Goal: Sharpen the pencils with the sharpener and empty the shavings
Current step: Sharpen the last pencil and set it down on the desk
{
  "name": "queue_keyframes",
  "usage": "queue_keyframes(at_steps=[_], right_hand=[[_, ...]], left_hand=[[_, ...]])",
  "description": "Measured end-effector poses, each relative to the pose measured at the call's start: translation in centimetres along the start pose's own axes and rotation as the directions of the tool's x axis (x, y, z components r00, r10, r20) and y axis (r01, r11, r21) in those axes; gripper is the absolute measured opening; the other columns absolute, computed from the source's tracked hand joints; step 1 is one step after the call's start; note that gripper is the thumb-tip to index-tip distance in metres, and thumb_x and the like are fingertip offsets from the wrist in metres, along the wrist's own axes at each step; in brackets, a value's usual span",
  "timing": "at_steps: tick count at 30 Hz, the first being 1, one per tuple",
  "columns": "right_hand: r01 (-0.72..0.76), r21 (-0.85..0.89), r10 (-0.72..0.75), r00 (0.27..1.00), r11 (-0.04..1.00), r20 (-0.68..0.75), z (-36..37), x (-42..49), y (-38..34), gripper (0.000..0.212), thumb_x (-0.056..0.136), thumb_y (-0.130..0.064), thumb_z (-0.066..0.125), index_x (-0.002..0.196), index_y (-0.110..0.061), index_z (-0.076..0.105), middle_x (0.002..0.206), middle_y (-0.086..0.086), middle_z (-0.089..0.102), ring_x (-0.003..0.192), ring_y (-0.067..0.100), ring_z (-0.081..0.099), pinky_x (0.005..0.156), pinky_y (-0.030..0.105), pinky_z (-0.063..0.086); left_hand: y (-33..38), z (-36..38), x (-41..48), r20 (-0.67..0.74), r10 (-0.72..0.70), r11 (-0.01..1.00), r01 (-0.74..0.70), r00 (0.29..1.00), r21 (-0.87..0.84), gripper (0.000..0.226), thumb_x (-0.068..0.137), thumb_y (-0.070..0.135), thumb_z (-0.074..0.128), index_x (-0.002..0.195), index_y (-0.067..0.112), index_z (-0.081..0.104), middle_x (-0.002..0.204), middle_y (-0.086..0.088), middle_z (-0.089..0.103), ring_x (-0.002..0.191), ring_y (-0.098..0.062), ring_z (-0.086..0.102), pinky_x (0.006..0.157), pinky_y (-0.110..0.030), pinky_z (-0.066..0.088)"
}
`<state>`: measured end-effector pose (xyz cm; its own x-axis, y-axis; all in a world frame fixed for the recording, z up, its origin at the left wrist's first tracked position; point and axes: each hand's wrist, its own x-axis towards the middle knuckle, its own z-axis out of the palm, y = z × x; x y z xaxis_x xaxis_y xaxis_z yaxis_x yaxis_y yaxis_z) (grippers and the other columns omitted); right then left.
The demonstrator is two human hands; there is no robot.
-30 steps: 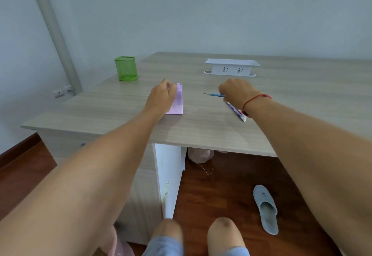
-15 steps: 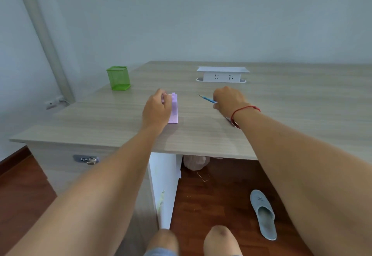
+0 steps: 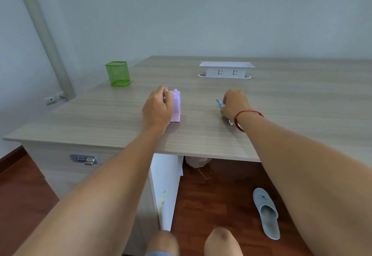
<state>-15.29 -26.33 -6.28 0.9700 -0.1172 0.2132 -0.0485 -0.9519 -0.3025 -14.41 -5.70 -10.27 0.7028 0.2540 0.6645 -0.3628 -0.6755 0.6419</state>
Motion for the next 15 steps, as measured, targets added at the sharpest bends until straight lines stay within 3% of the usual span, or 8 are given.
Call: queue_keyframes(at_steps=[7,15], right_hand=[[0.050,-0.080,-0.050,0.999,0.996,-0.001,0.7,0.6,-1.1,0.024,0.090,0.000,0.053,0.111,0.000,0.065,0.114,0.021,0.064,0.104,0.037,0.063,0.085,0.038,0.052],[0.105,-0.247,-0.101,0.994,0.963,0.030,0.7,-0.1,-2.0,0.026,0.095,-0.009,0.049,0.117,0.000,0.060,0.120,0.019,0.061,0.109,0.036,0.061,0.085,0.036,0.049]], left_hand=[[-0.2,0.2,0.2,0.000,0.017,1.000,-0.017,1.000,-0.009,0.036,0.084,0.031,0.029,0.086,0.010,0.059,0.089,-0.006,0.067,0.079,-0.024,0.055,0.065,-0.032,0.041],[-0.3,0.3,0.2,0.012,0.013,1.000,-0.013,1.000,-0.005,0.039,0.086,0.034,0.026,0.084,0.009,0.057,0.090,-0.006,0.067,0.081,-0.027,0.056,0.067,-0.037,0.047]])
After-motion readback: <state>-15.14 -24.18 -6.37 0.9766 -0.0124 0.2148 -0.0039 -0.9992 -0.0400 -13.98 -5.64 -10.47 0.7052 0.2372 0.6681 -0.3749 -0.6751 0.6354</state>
